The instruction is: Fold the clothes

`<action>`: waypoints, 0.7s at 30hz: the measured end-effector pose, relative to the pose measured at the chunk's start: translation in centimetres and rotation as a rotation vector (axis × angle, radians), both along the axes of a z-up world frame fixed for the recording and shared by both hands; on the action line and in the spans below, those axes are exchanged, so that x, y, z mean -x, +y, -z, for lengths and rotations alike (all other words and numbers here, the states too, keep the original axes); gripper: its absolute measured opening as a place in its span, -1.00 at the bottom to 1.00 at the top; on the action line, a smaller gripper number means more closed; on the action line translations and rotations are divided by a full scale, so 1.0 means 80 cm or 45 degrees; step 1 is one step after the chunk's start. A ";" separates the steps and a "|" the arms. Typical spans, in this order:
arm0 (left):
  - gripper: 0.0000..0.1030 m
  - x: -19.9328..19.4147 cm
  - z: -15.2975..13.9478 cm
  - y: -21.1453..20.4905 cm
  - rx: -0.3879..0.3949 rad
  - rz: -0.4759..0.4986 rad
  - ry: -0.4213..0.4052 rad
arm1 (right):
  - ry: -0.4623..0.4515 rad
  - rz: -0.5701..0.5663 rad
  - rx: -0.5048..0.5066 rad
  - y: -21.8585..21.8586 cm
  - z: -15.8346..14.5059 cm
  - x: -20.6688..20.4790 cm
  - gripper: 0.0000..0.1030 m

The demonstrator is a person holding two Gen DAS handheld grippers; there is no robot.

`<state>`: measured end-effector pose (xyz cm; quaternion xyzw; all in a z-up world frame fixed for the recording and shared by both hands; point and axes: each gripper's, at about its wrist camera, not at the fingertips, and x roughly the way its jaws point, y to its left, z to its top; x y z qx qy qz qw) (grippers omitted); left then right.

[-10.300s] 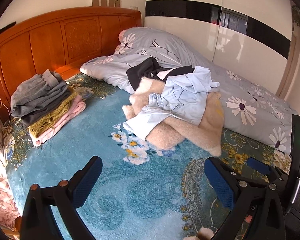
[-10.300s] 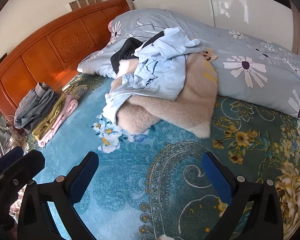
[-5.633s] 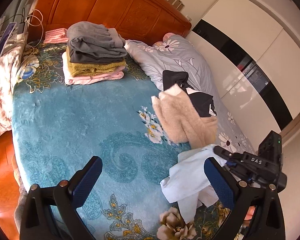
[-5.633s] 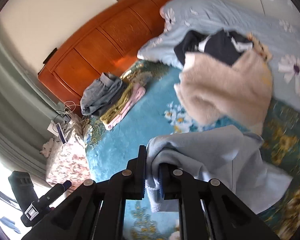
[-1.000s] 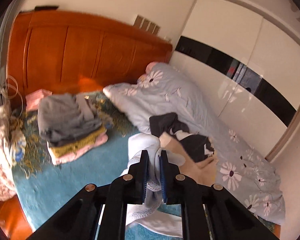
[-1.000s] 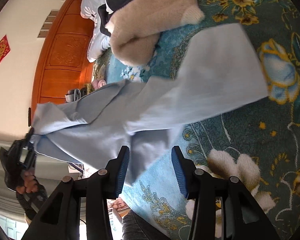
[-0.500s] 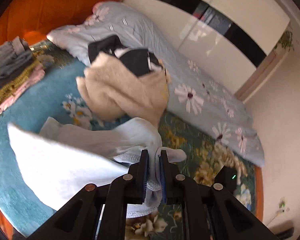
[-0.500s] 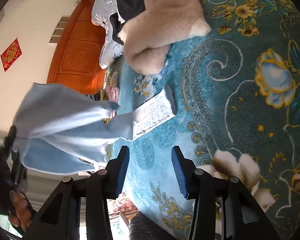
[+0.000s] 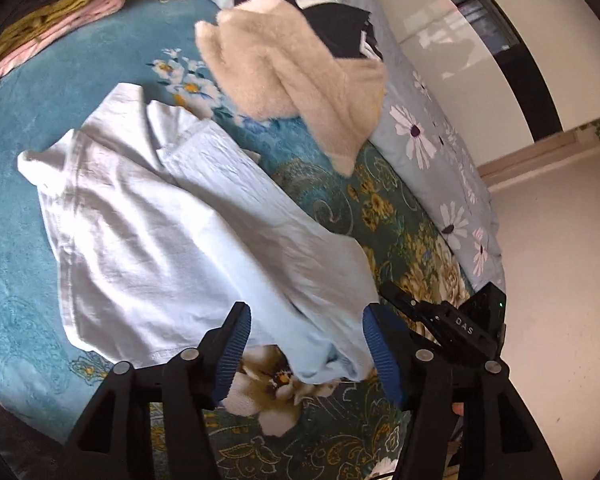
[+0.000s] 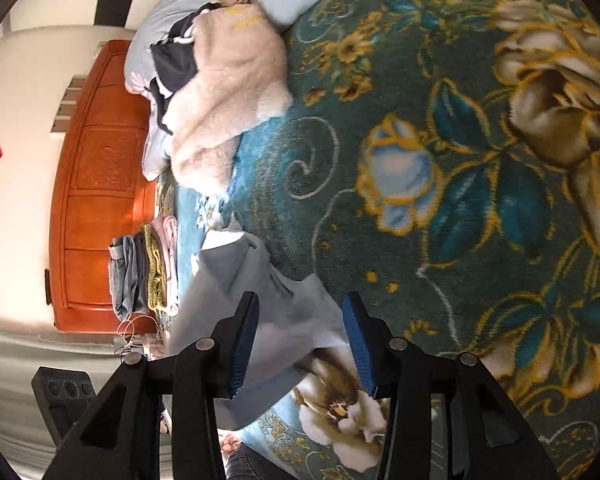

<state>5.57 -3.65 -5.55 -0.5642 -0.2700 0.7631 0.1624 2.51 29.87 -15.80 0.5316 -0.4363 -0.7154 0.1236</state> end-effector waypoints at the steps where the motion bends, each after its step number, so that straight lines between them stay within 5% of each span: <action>1: 0.23 0.002 0.003 -0.019 0.023 -0.056 -0.007 | 0.015 -0.019 -0.010 -0.007 -0.002 0.005 -0.12; 6: 0.23 0.005 0.040 -0.110 0.156 -0.347 -0.109 | 0.045 -0.115 -0.071 -0.041 -0.003 0.024 0.07; 10: 0.23 -0.010 0.088 -0.149 0.218 -0.411 -0.203 | 0.012 -0.154 -0.116 -0.064 0.003 0.030 0.06; 11: 0.23 -0.014 0.100 -0.153 0.222 -0.418 -0.233 | 0.018 -0.155 -0.127 -0.067 0.001 0.030 0.00; 13: 0.23 -0.019 0.120 -0.155 0.211 -0.421 -0.280 | 0.030 -0.165 -0.156 -0.074 -0.002 0.029 -0.70; 18: 0.19 -0.024 0.153 -0.142 0.144 -0.388 -0.367 | 0.129 -0.206 -0.283 -0.087 -0.038 0.043 -0.91; 20: -0.09 -0.027 0.154 -0.137 0.160 -0.372 -0.370 | 0.189 -0.225 -0.285 -0.093 -0.061 0.056 -0.93; 21: -0.65 -0.028 0.155 -0.135 0.168 -0.365 -0.371 | 0.223 -0.234 -0.285 -0.096 -0.073 0.063 -0.93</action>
